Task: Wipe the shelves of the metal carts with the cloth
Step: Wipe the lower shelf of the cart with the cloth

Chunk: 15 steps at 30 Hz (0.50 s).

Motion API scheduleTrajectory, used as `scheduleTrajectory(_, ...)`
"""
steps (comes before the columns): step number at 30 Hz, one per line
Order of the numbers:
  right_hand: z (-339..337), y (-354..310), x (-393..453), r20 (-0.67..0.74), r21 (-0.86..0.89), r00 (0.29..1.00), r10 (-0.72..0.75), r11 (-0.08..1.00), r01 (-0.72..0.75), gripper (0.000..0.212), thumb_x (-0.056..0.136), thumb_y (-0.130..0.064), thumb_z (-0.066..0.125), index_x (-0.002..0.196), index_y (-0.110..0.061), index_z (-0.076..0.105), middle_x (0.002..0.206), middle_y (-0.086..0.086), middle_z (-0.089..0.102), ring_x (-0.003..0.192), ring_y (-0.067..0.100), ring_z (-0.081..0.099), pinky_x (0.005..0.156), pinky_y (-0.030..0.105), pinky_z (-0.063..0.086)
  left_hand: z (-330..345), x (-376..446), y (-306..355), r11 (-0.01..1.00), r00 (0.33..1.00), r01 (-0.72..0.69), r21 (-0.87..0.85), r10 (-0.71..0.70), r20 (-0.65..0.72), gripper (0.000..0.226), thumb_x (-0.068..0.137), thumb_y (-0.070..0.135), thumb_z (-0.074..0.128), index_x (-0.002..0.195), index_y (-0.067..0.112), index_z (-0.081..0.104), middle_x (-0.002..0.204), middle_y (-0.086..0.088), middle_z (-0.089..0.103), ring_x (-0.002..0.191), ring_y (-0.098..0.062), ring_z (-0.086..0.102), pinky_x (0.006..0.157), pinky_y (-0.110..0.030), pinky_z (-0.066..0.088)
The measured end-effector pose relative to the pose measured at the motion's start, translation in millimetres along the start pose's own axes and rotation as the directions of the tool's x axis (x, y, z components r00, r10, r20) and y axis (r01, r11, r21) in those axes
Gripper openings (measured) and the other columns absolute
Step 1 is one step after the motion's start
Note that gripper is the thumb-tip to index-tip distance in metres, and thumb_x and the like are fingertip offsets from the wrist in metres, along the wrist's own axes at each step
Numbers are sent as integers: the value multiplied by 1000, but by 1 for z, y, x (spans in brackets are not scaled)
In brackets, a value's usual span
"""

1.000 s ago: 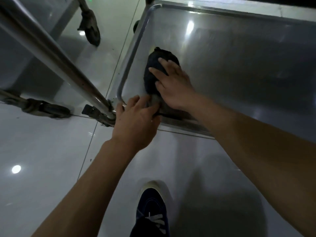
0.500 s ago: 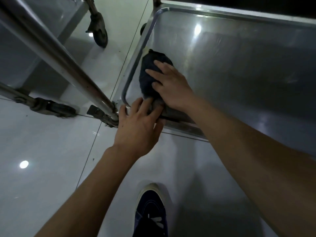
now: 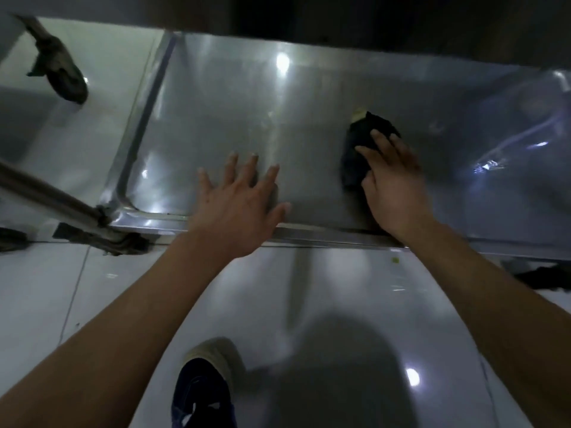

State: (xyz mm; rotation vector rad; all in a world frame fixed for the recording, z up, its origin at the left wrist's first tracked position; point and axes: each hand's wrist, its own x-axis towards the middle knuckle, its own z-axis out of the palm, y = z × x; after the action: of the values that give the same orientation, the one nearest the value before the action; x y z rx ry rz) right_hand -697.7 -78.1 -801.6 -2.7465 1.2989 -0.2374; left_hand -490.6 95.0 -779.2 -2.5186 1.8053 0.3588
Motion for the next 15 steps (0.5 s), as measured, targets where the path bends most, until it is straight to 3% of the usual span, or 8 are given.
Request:
scheduleTrajectory(5,-22,62,-26,23,-67,980,198,978,-196,62,89,-24,32,149,-21,44,164,15,19,145,44,23,115,55,24,-1,21,14,999,1000,-26,25,25,15,81,89,78,8,159,38,1,169,-1,-4,155,-32,-7,115,-71,8)
scheduleTrajectory(10,-18,65,-22,34,-42,975,221,975,-220,53,100,-17,41,153,-23,39,165,13,18,149,39,15,118,51,20,-2,28,-16,997,999,48,56,-46,-28,81,88,78,9,158,38,8,169,-3,5,155,-32,0,113,-73,12)
scheduleTrajectory(15,-9,47,-7,-1,82,979,202,976,-202,53,98,-8,44,151,-15,40,163,10,23,150,33,17,120,48,21,-1,9,-59,982,975,191,8,-188,-119,67,95,65,38,152,31,31,163,-6,28,151,-33,20,114,-69,21)
